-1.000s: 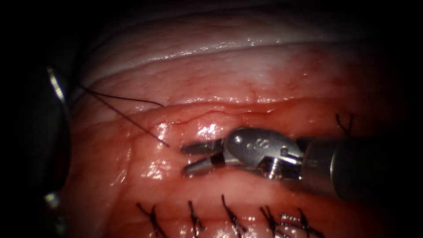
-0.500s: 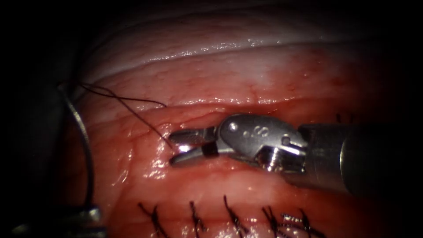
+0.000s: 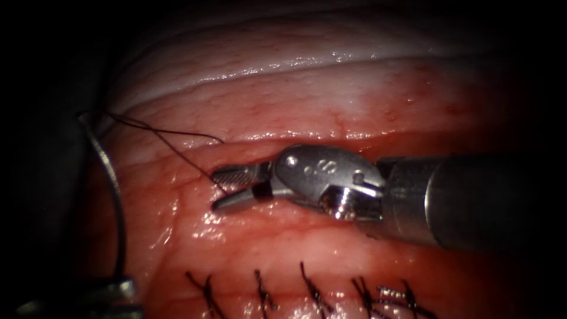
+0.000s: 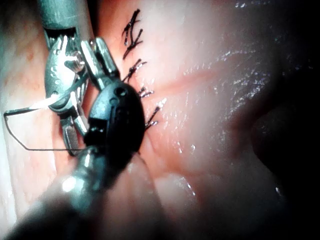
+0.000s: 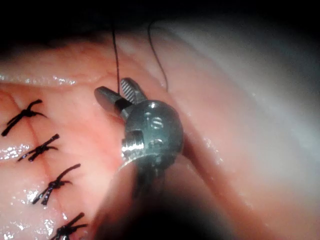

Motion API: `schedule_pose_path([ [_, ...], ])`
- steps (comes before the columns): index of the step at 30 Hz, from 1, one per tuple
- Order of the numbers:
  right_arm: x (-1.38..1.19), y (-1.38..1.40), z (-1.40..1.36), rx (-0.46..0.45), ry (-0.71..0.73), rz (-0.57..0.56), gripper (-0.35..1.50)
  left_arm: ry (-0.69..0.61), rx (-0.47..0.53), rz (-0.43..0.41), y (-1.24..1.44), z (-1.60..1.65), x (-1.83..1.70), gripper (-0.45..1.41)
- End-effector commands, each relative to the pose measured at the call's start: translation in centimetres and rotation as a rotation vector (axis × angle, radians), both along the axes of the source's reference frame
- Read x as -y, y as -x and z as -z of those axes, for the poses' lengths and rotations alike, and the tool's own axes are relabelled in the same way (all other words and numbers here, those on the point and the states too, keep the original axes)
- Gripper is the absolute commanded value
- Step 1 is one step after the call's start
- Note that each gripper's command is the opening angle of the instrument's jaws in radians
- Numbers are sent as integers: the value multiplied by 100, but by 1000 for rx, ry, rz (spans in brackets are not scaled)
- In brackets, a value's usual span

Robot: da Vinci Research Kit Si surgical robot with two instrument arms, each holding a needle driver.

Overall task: Wound Closure
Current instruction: Grab and pull working end of suture repeatedly until all but a short tail is left on top side

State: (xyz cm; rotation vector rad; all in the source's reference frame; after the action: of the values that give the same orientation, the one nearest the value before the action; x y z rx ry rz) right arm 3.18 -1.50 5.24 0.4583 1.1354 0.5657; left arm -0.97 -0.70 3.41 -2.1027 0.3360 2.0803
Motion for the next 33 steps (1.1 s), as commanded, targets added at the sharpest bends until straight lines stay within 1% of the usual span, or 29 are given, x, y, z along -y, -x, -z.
schedule_pose_path([
  [1,0,-8,-6,1,1,5,49,1,1,0,5,-5,0,-45],
  [4,3,-11,-10,15,5,17,54,2,5,-3,5,-1,1,-45],
  [7,6,-12,-15,22,10,22,54,1,4,-3,5,0,2,-45],
  [8,7,-13,-17,25,12,24,50,2,6,-4,5,1,1,-45],
  [9,8,-13,-18,28,14,26,42,1,6,-4,5,2,1,-45],
  [11,11,-14,-22,35,18,32,8,0,7,-5,5,2,0,-45],
  [12,12,-14,-23,39,24,39,-22,-1,8,-5,4,2,-1,-45],
  [13,13,-14,-24,43,19,42,-35,-1,8,-5,4,2,-2,-45],
  [14,15,-13,-24,56,-20,40,-35,-2,9,-6,3,1,-2,-45],
  [16,17,-11,-21,71,-50,46,-35,-3,10,-7,2,-2,-5,-45],
  [18,20,-7,-15,72,-97,34,-35,-3,10,-8,0,-8,-7,-45],
  [22,33,4,4,68,-117,43,-35,-24,15,-7,-1,-30,-5,-45],
  [25,49,11,22,59,-120,43,-35,-44,20,-11,1,-46,4,-45],
  [29,73,23,52,53,-126,55,-35,-72,17,-24,4,-56,21,-45],
  [33,100,32,91,43,-134,70,-35,-90,19,-36,4,-59,38,-45],
])
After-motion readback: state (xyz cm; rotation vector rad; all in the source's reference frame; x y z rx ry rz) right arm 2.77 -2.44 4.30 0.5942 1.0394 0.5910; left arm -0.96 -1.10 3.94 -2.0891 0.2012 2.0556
